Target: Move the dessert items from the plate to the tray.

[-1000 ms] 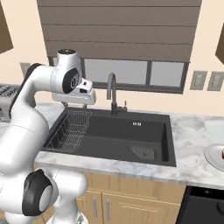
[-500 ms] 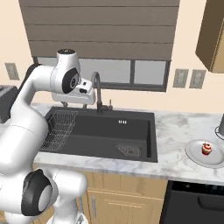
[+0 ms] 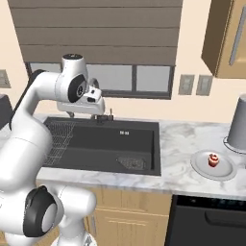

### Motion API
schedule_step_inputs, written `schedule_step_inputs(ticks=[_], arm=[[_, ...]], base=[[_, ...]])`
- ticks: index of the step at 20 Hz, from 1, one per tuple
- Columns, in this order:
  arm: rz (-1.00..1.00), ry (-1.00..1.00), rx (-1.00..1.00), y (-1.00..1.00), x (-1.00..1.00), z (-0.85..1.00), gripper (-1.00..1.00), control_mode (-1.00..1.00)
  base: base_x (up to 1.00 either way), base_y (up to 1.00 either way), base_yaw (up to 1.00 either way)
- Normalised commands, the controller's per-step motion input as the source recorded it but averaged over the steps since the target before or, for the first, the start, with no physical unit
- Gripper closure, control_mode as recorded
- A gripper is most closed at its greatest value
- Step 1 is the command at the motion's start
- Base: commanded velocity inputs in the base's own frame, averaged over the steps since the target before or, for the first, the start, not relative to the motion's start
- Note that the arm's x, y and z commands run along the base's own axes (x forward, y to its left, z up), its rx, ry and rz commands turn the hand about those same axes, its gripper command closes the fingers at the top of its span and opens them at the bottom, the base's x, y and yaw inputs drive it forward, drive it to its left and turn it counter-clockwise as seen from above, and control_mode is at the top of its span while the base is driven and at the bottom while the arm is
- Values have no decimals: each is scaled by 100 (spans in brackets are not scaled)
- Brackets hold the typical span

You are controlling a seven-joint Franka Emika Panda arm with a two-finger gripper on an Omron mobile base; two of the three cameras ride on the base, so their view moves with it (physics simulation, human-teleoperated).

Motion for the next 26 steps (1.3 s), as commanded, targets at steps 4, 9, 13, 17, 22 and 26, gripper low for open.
schedule_step_inputs(ticks=[4,9,13,17,22,26], arm=[[0,0,0,0,0,0,-100,100],[0,0,0,0,0,0,-100,100],[0,0,0,0,0,0,-100,100],[0,0,0,0,0,0,-100,100],[0,0,0,0,0,0,-100,100],[0,0,0,0,0,0,-100,100]], base=[[-2,-71,0],[-4,-68,0],[-10,-49,-1],[-15,-52,-3],[-21,-60,-3],[-21,-59,-2]])
